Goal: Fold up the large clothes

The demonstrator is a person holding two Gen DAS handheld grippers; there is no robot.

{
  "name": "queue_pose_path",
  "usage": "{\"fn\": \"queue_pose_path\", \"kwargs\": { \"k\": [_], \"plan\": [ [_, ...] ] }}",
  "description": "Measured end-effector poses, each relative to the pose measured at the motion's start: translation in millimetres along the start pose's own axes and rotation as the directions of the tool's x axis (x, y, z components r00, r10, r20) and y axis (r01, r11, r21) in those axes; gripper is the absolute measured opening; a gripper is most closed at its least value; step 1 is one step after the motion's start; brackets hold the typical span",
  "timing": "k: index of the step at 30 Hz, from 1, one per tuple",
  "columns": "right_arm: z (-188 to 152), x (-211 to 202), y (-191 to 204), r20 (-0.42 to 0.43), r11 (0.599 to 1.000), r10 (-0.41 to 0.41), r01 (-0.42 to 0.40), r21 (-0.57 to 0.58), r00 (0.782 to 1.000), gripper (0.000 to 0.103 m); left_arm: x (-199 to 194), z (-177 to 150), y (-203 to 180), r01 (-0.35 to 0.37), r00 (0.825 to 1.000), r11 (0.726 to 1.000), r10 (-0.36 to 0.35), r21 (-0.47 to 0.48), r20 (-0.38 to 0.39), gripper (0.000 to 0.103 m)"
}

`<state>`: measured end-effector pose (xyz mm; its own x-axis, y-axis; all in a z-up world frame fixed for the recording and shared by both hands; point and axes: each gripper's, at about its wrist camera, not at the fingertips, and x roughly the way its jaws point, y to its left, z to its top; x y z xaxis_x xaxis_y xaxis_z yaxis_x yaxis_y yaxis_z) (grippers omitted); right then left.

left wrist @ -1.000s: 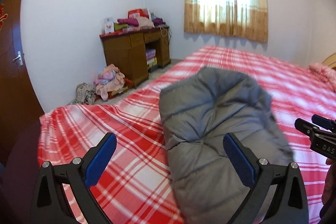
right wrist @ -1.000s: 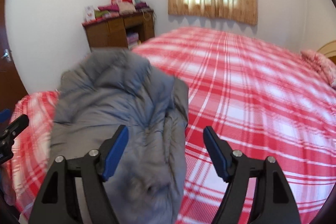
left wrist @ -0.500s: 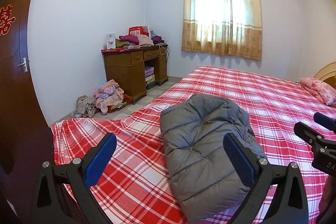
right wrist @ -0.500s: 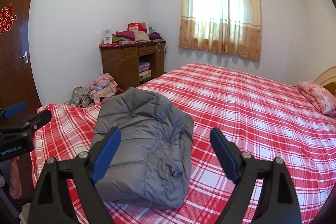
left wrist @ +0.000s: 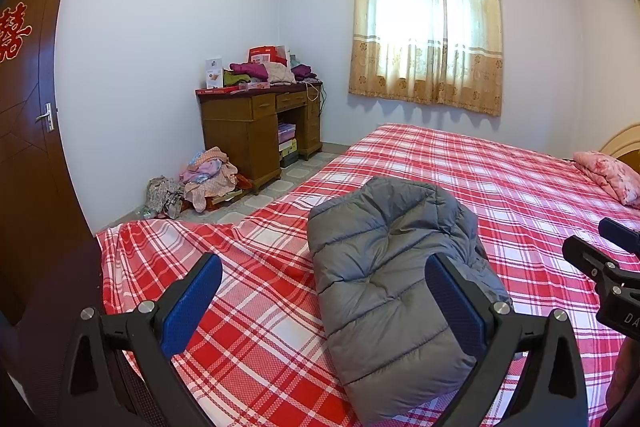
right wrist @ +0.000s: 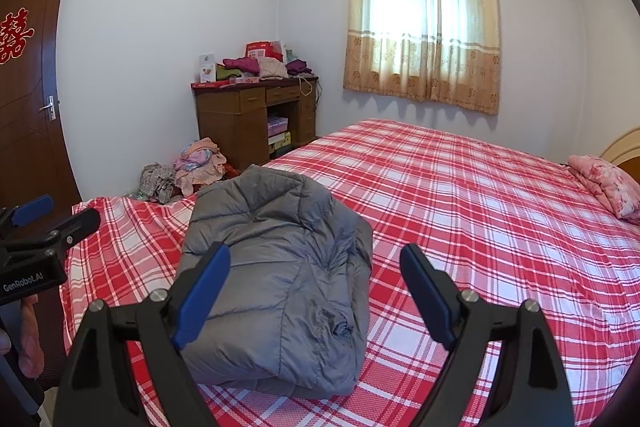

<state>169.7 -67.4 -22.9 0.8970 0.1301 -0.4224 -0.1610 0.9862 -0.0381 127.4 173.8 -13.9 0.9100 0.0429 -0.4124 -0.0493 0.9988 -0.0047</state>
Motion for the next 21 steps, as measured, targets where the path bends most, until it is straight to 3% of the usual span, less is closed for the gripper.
{"fn": "queue_pose_path", "kwargs": {
  "k": [21],
  "plan": [
    [2.2, -1.5, -0.7, 0.008, 1.0, 0.002, -0.002, -0.002, 1.0, 0.09, 3.4, -1.3, 0.0, -0.002, 1.0, 1.0, 0.002, -0.005, -0.007, 0.102]
  ]
}}
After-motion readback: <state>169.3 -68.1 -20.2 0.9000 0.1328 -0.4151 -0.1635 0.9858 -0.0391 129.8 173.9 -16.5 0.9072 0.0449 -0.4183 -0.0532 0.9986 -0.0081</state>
